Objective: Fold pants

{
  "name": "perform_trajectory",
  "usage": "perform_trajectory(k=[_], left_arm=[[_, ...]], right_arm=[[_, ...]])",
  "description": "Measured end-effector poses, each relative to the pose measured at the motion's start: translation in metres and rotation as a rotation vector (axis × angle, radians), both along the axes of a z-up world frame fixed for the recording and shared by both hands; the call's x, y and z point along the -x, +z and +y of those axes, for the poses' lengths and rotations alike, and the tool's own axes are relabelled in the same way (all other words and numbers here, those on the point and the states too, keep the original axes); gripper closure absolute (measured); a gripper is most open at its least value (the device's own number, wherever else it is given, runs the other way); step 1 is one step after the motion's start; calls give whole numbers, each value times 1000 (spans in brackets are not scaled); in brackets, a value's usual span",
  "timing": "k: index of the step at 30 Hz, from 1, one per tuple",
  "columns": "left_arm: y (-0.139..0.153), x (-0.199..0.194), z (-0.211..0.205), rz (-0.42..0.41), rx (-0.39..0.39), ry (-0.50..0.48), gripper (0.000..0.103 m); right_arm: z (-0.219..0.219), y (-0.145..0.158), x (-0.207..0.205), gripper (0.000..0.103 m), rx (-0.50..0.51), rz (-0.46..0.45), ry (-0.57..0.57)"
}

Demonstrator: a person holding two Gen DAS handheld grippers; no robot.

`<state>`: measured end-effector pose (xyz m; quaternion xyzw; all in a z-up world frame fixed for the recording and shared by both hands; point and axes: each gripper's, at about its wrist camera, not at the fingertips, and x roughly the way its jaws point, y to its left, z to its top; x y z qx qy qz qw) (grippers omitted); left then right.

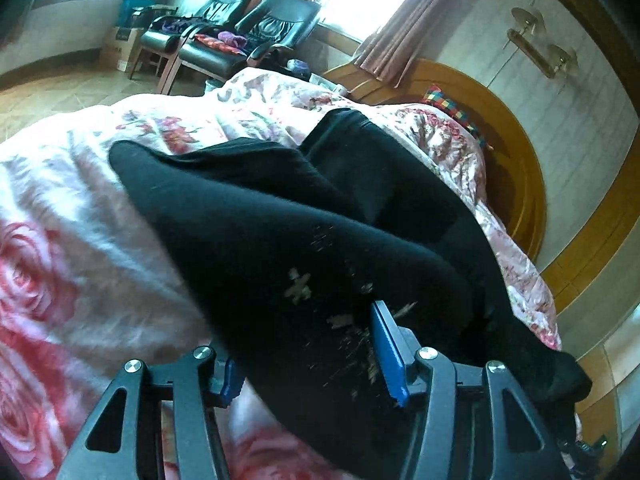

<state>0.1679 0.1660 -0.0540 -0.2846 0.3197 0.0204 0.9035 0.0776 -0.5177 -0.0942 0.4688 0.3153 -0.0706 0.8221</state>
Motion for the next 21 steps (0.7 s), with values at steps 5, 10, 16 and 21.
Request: perform_trajectory(k=[5, 10, 16, 21], left_arm=[[-1, -8, 4, 69, 73, 12, 84], [19, 2, 2, 37, 22, -28, 94], [58, 41, 13, -74, 110, -13, 97], [88, 84, 16, -152, 118, -24, 97]], right_arm=[[3, 8, -5, 88, 54, 40, 16], [7, 28, 7, 95, 78, -7, -5], [7, 69, 32, 96, 87, -109, -42], [10, 114, 59, 103, 155, -193, -37]])
